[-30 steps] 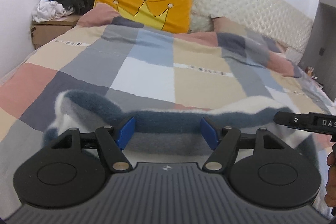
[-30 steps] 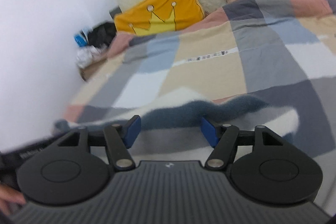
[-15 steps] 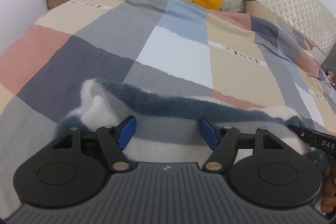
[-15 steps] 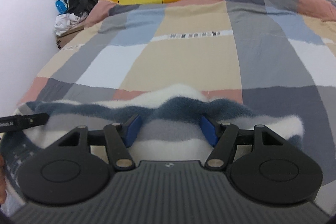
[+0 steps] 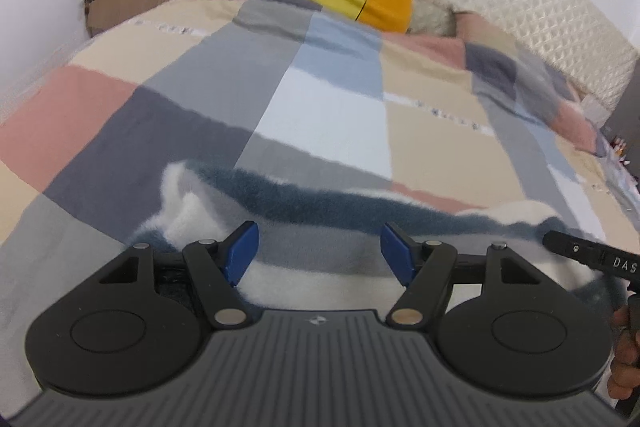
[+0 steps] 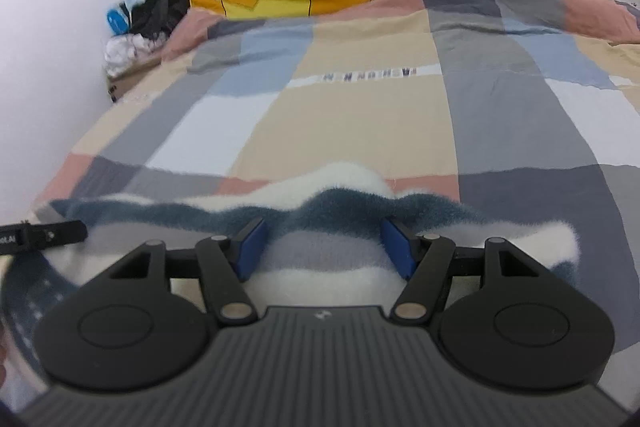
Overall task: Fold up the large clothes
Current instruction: 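Open both tools and smooth the folded striped edge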
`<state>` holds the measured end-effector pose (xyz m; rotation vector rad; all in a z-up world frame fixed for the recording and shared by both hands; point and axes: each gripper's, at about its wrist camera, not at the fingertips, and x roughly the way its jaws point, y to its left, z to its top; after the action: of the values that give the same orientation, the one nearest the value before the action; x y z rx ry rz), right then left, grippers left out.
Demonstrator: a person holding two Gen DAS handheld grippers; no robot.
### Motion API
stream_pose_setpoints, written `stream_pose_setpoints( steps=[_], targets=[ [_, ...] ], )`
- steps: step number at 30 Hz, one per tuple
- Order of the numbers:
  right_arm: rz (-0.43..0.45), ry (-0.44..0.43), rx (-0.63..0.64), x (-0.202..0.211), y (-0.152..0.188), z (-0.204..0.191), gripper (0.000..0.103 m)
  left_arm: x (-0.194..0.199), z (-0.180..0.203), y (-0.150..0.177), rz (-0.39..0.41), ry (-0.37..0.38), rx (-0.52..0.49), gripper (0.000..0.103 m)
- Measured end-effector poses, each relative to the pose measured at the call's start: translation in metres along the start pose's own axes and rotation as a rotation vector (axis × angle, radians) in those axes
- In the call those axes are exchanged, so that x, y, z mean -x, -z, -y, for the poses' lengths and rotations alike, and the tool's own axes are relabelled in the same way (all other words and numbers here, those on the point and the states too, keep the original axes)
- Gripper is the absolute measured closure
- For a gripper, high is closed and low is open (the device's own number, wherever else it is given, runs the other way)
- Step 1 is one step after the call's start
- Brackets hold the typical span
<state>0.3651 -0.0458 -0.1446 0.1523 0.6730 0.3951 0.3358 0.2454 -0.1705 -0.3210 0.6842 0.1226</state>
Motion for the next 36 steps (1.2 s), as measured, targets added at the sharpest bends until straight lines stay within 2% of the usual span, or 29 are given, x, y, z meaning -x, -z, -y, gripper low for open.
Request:
stream_pose_setpoints(
  steps=[3, 6, 8, 12, 19, 26, 31, 36],
  targets=[
    [0.036, -0.019, -0.030, 0.020, -0.002, 0.003, 0.036, 0.020, 0.007, 0.002, 0.039, 0.011, -0.019, 0.030],
    [0.059, 0.010, -0.021, 0.037, 0.001, 0.004, 0.035, 0.034, 0.015, 0.011, 0.026, 0.003, -0.056, 0.030],
    [0.045, 0.028, -0.019, 0.043, 0.005, 0.006, 0.035, 0.041, 0.020, 0.020, 0.024, -0.029, -0.092, 0.030],
    [0.012, 0.062, -0.017, 0.052, 0.015, 0.007, 0.035, 0.048, 0.016, 0.032, -0.002, -0.041, -0.081, 0.030],
    [-0.029, 0.101, 0.053, 0.039, 0.025, 0.005, 0.035, 0.037, 0.004, 0.050, -0.051, -0.082, -0.084, 0.030],
    [-0.041, 0.083, 0.012, 0.033, 0.033, 0.012, 0.034, 0.037, 0.017, 0.061, -0.022, -0.142, -0.148, 0.030],
    [-0.036, 0.091, 0.017, 0.035, 0.035, 0.009, 0.034, 0.063, 0.017, 0.060, 0.013, -0.129, -0.065, 0.030],
    [-0.035, 0.088, 0.006, 0.036, 0.035, 0.010, 0.034, 0.109, 0.014, 0.077, 0.054, -0.070, 0.062, 0.029]
  ],
)
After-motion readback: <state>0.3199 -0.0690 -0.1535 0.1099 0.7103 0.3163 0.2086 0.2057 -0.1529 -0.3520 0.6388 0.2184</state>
